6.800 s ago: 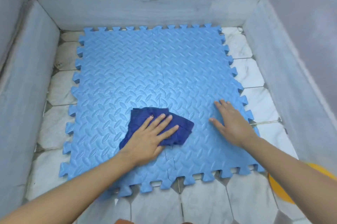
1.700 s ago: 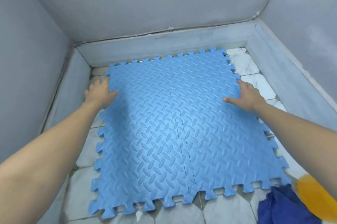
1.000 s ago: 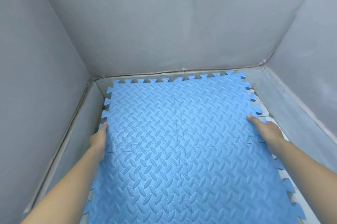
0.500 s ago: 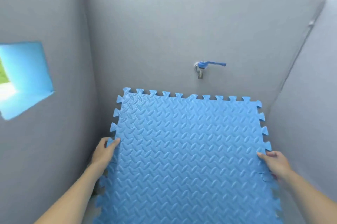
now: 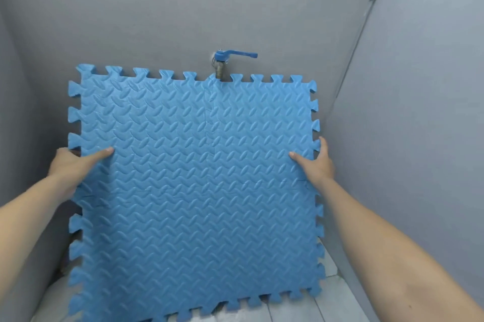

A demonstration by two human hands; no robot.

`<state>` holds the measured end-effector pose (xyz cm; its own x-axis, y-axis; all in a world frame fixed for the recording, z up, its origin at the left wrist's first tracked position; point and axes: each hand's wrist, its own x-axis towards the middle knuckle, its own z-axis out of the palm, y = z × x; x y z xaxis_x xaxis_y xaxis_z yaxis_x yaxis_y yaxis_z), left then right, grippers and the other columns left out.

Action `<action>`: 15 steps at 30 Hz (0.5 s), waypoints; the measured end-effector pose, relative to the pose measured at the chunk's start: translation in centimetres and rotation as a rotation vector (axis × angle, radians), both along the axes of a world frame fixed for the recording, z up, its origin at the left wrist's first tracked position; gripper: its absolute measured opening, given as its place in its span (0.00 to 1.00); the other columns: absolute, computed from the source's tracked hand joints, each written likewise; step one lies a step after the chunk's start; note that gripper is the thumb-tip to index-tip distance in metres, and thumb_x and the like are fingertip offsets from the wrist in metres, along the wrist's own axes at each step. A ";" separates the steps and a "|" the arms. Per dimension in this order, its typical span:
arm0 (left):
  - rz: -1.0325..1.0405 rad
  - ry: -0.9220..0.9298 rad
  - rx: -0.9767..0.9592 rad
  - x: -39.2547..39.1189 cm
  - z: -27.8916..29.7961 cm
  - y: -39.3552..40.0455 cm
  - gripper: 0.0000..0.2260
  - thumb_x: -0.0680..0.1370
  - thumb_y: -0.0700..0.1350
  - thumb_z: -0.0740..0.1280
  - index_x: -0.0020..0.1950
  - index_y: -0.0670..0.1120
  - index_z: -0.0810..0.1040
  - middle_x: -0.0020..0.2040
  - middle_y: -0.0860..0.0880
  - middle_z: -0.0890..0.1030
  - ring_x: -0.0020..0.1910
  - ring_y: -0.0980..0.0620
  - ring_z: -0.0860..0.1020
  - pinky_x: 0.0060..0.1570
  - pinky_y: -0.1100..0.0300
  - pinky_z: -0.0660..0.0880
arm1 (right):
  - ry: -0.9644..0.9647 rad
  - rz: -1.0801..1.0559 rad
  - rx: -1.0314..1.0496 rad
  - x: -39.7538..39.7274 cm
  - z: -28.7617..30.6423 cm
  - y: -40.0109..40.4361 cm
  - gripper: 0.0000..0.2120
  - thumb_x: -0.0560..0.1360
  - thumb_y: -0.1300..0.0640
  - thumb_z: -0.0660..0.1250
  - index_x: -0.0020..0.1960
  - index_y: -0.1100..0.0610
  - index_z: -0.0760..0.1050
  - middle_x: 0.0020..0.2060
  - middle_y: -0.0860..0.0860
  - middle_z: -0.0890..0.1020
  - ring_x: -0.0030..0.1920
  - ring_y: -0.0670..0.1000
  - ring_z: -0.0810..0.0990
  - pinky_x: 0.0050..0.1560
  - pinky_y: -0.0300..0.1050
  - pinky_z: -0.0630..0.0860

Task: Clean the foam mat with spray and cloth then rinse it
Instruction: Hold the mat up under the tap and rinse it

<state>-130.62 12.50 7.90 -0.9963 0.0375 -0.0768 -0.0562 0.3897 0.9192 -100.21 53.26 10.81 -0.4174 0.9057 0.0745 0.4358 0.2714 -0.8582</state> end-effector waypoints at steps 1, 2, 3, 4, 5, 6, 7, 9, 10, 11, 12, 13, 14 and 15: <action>-0.004 0.005 -0.020 -0.1 0.0 0.1 0.50 0.51 0.70 0.77 0.64 0.43 0.73 0.60 0.47 0.79 0.56 0.43 0.78 0.53 0.44 0.77 | -0.006 0.008 0.015 -0.1 0.0 0.3 0.51 0.64 0.39 0.77 0.77 0.43 0.51 0.69 0.54 0.69 0.69 0.57 0.69 0.67 0.53 0.67; 0.001 0.007 -0.026 0.3 0.2 0.2 0.47 0.53 0.69 0.77 0.63 0.42 0.73 0.59 0.46 0.79 0.55 0.42 0.78 0.52 0.46 0.77 | -0.016 0.028 0.037 -0.4 -0.3 0.8 0.50 0.64 0.41 0.77 0.77 0.45 0.51 0.69 0.54 0.69 0.68 0.57 0.70 0.66 0.53 0.68; 0.002 0.012 -0.017 0.5 0.4 0.3 0.45 0.55 0.67 0.78 0.63 0.42 0.74 0.58 0.45 0.80 0.54 0.42 0.78 0.50 0.47 0.77 | -0.043 0.049 0.044 -0.7 -0.5 1.1 0.51 0.64 0.42 0.78 0.77 0.46 0.51 0.69 0.55 0.70 0.68 0.57 0.71 0.66 0.53 0.68; 0.004 0.000 -0.003 0.7 0.3 0.4 0.42 0.56 0.65 0.79 0.62 0.42 0.74 0.57 0.45 0.80 0.53 0.42 0.79 0.48 0.48 0.76 | -0.075 0.077 0.037 -1.1 -0.8 1.6 0.51 0.64 0.43 0.78 0.77 0.47 0.52 0.68 0.55 0.71 0.67 0.58 0.72 0.66 0.54 0.70; -0.001 -0.005 0.013 0.7 0.1 0.6 0.39 0.58 0.62 0.79 0.61 0.42 0.76 0.56 0.45 0.81 0.52 0.43 0.79 0.47 0.49 0.76 | -0.136 0.082 0.011 -1.6 -0.8 2.0 0.51 0.63 0.43 0.79 0.76 0.47 0.52 0.68 0.57 0.71 0.66 0.59 0.72 0.66 0.56 0.70; -0.011 -0.023 0.032 0.9 0.1 0.8 0.35 0.60 0.60 0.79 0.60 0.42 0.77 0.55 0.45 0.81 0.51 0.44 0.79 0.47 0.50 0.76 | -0.205 0.074 -0.020 -2.4 -0.7 2.4 0.51 0.63 0.45 0.79 0.76 0.49 0.51 0.68 0.59 0.70 0.67 0.60 0.71 0.66 0.57 0.70; -0.020 -0.031 0.049 0.8 -0.1 0.9 0.34 0.61 0.59 0.79 0.59 0.42 0.77 0.55 0.45 0.82 0.51 0.44 0.79 0.48 0.50 0.76 | -0.273 0.031 -0.065 -3.4 0.0 2.6 0.50 0.65 0.47 0.78 0.76 0.52 0.51 0.70 0.61 0.67 0.68 0.62 0.69 0.67 0.58 0.69; -0.024 -0.041 0.068 0.5 -0.3 1.1 0.36 0.59 0.60 0.80 0.60 0.43 0.76 0.56 0.47 0.81 0.52 0.45 0.79 0.51 0.49 0.76 | -0.317 -0.102 0.018 -6.2 3.2 2.0 0.43 0.69 0.51 0.72 0.76 0.57 0.51 0.74 0.64 0.58 0.72 0.65 0.63 0.69 0.61 0.65; -0.025 -0.041 0.080 0.4 -0.4 1.1 0.38 0.58 0.61 0.80 0.61 0.42 0.75 0.57 0.47 0.81 0.53 0.45 0.79 0.53 0.49 0.76 | -0.255 -0.125 0.148 -7.7 5.7 1.3 0.40 0.72 0.52 0.69 0.76 0.57 0.52 0.76 0.63 0.54 0.73 0.65 0.61 0.71 0.61 0.62; -0.029 -0.033 0.092 0.2 -0.6 1.1 0.39 0.59 0.60 0.79 0.62 0.42 0.74 0.58 0.47 0.80 0.55 0.45 0.78 0.53 0.49 0.75 | -0.141 -0.099 0.295 -9.2 8.5 0.4 0.37 0.74 0.53 0.66 0.77 0.58 0.53 0.77 0.62 0.53 0.74 0.64 0.60 0.73 0.60 0.60; -0.016 -0.026 0.100 0.2 -0.7 1.2 0.39 0.60 0.59 0.79 0.63 0.41 0.72 0.59 0.46 0.79 0.56 0.44 0.78 0.54 0.50 0.75 | -0.020 -0.028 0.447 -10.7 11.5 -0.8 0.34 0.76 0.52 0.64 0.77 0.59 0.54 0.77 0.61 0.55 0.75 0.62 0.59 0.74 0.58 0.58; 0.004 -0.016 0.114 0.2 -0.7 1.5 0.39 0.61 0.58 0.79 0.64 0.40 0.71 0.60 0.46 0.78 0.57 0.44 0.77 0.54 0.49 0.75 | 0.062 0.071 0.581 -12.2 14.4 -2.2 0.32 0.77 0.51 0.63 0.77 0.60 0.56 0.76 0.59 0.59 0.76 0.60 0.59 0.74 0.56 0.58; 0.021 -0.015 0.123 -0.1 -0.9 1.6 0.39 0.61 0.58 0.79 0.64 0.39 0.71 0.61 0.45 0.78 0.57 0.44 0.77 0.55 0.49 0.74 | 0.079 0.179 0.677 -13.8 17.1 -3.7 0.30 0.78 0.49 0.62 0.75 0.60 0.60 0.75 0.58 0.63 0.75 0.59 0.60 0.74 0.55 0.58; 0.029 -0.015 0.141 -0.1 -1.0 1.7 0.38 0.61 0.57 0.80 0.63 0.39 0.72 0.60 0.45 0.78 0.56 0.44 0.77 0.55 0.49 0.74 | 0.025 0.282 0.737 -15.5 19.1 -4.9 0.27 0.79 0.47 0.60 0.73 0.59 0.65 0.72 0.57 0.68 0.74 0.58 0.63 0.74 0.55 0.59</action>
<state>-130.74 14.20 6.93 -0.9959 0.0205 -0.0876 -0.0796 0.2550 0.9637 -115.74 48.36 29.87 -0.6143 0.4793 0.6268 0.2485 0.8715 -0.4228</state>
